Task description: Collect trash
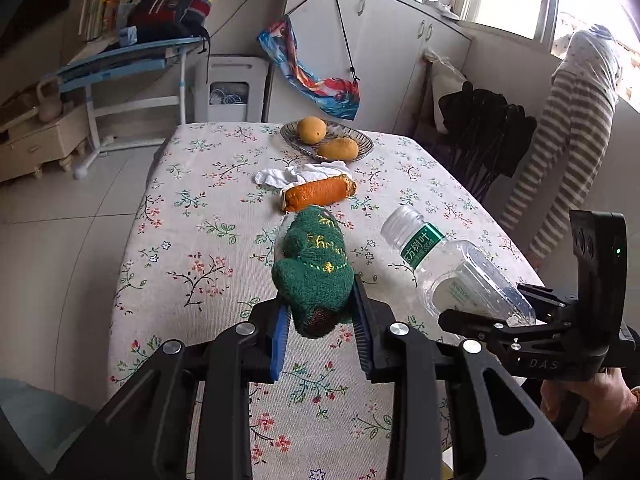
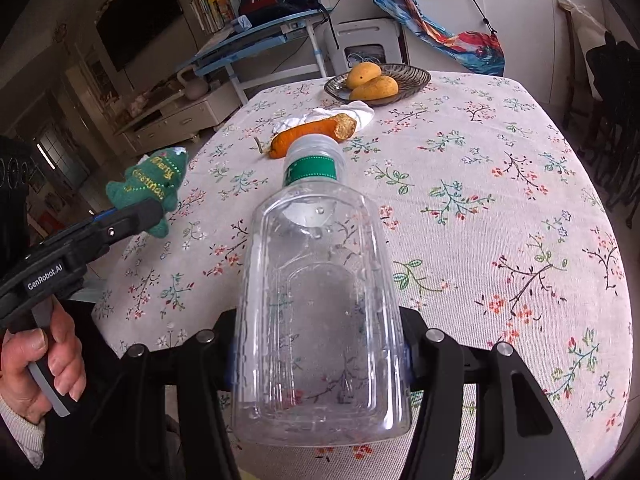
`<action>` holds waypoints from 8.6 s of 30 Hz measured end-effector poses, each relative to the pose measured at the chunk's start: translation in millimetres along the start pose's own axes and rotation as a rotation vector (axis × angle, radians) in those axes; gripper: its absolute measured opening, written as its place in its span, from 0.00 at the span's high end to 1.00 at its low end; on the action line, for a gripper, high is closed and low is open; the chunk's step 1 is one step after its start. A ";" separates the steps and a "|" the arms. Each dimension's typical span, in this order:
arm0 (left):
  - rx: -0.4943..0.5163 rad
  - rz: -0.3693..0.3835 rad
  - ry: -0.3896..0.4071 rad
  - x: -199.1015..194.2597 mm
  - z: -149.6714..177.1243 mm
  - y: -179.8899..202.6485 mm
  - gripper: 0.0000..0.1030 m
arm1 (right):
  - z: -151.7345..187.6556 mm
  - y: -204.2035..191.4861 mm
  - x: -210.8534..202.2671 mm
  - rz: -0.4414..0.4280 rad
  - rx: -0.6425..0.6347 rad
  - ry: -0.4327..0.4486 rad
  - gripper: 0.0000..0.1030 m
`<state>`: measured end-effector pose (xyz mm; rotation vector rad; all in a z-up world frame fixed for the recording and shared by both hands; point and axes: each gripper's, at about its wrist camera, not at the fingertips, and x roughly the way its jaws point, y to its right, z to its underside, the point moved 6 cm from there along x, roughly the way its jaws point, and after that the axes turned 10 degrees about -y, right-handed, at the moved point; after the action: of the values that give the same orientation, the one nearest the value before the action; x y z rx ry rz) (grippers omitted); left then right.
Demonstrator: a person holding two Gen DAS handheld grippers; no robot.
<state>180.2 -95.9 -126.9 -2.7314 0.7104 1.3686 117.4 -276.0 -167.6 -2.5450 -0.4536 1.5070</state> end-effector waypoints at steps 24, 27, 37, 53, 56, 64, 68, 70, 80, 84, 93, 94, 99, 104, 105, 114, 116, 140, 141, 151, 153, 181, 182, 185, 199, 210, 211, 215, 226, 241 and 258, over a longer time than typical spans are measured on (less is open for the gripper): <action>-0.003 -0.001 0.018 -5.8 1.9 -2.3 0.73 | 14.8 -9.6 1.0 0.027 -0.022 -0.005 0.46; -0.001 -0.002 0.016 -6.0 2.2 -2.8 0.73 | 13.3 -6.3 -3.0 -0.009 0.013 0.012 0.46; 0.003 -0.004 0.011 -4.3 4.2 -2.1 0.73 | 10.2 -8.9 -9.5 -0.056 0.034 0.040 0.46; -0.012 -0.002 0.019 -7.9 4.6 -5.9 0.73 | 7.2 1.0 -23.7 -0.098 0.079 0.099 0.46; -0.015 0.001 0.018 -6.9 3.3 -6.8 0.73 | 6.2 3.1 -25.1 -0.102 0.086 0.105 0.46; -0.007 0.003 0.019 -6.6 3.5 -5.7 0.73 | 5.9 7.1 -28.6 -0.117 0.101 0.118 0.46; -0.003 -0.003 0.020 -6.2 3.5 -4.7 0.73 | 6.7 6.1 -29.0 -0.121 0.096 0.118 0.46; 0.004 -0.012 0.024 -7.1 3.2 -4.2 0.73 | 6.8 5.9 -29.6 -0.121 0.094 0.119 0.46; 0.044 -0.052 0.045 -12.4 2.0 1.5 0.73 | 6.5 3.5 -34.4 -0.136 0.077 0.137 0.46; 0.047 -0.057 0.049 -14.0 2.8 1.9 0.73 | 7.6 3.4 -34.7 -0.135 0.075 0.138 0.46; 0.071 -0.080 0.062 -18.5 3.1 5.8 0.73 | 9.5 1.6 -38.4 -0.141 0.075 0.149 0.46; 0.072 -0.082 0.064 -19.2 3.2 5.7 0.73 | 9.8 1.7 -38.4 -0.141 0.075 0.149 0.46; 0.073 -0.090 0.075 -24.0 3.3 5.8 0.73 | 11.5 1.5 -40.0 -0.143 0.077 0.152 0.46; 0.079 -0.098 0.090 -30.8 3.3 6.7 0.73 | 13.8 0.7 -43.3 -0.148 0.080 0.162 0.46; 0.079 -0.099 0.091 -31.8 3.3 6.7 0.73 | 15.2 0.8 -44.1 -0.148 0.081 0.164 0.46; 0.089 -0.116 0.111 -46.0 12.2 10.0 0.73 | 20.3 -1.3 -50.6 -0.162 0.089 0.179 0.46; 0.088 -0.117 0.115 -49.7 14.2 10.6 0.73 | 21.7 -1.3 -52.1 -0.169 0.093 0.183 0.46; 0.084 -0.112 0.139 -78.3 40.3 19.3 0.73 | 42.4 -10.9 -69.2 -0.215 0.105 0.208 0.46; 0.084 -0.111 0.142 -79.6 41.1 19.4 0.73 | 43.5 -11.7 -69.8 -0.215 0.104 0.207 0.46; 0.088 -0.110 0.151 -87.8 47.4 22.4 0.73 | 45.7 -13.6 -70.5 -0.217 0.104 0.208 0.46; 0.087 -0.109 0.152 -89.5 48.3 23.3 0.73 | 48.4 -15.5 -70.7 -0.218 0.101 0.207 0.46; 0.072 -0.111 0.191 -110.6 53.1 23.3 0.73 | 110.3 -74.2 -44.1 -0.243 -0.033 -0.034 0.46; 0.071 -0.112 0.192 -111.4 53.5 23.4 0.73 | 115.2 -78.4 -39.5 -0.241 -0.049 -0.063 0.46; 0.070 -0.112 0.195 -112.8 55.8 24.8 0.73 | 130.9 -89.8 -26.2 -0.234 -0.098 -0.148 0.46; 0.074 -0.120 0.195 -119.4 69.1 29.1 0.73 | 175.7 -110.4 -3.2 -0.176 -0.224 -0.318 0.46; 0.079 -0.121 0.194 -118.1 70.7 30.0 0.73 | 172.1 -109.1 2.0 -0.163 -0.216 -0.322 0.43; 0.080 -0.121 0.193 -117.7 70.9 29.8 0.73 | 171.1 -108.8 1.4 -0.163 -0.211 -0.316 0.42; 0.078 -0.120 0.194 -116.8 71.9 29.6 0.73 | 164.2 -105.8 -2.9 -0.165 -0.188 -0.280 0.39; 0.079 -0.119 0.193 -116.9 72.6 29.4 0.73 | 141.4 -85.7 -23.9 -0.161 -0.076 -0.127 0.32; 0.079 -0.119 0.193 -117.3 72.8 29.0 0.73 | 129.3 -69.6 -36.8 -0.159 -0.001 -0.046 0.31; 0.079 -0.117 0.193 -118.3 72.7 28.7 0.73 | 127.8 -68.5 -41.1 -0.158 0.003 -0.024 0.31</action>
<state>52.5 -60.5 -76.3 -2.8175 0.5861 1.0420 -25.3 -228.3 -176.3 -2.4260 -0.6390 1.4821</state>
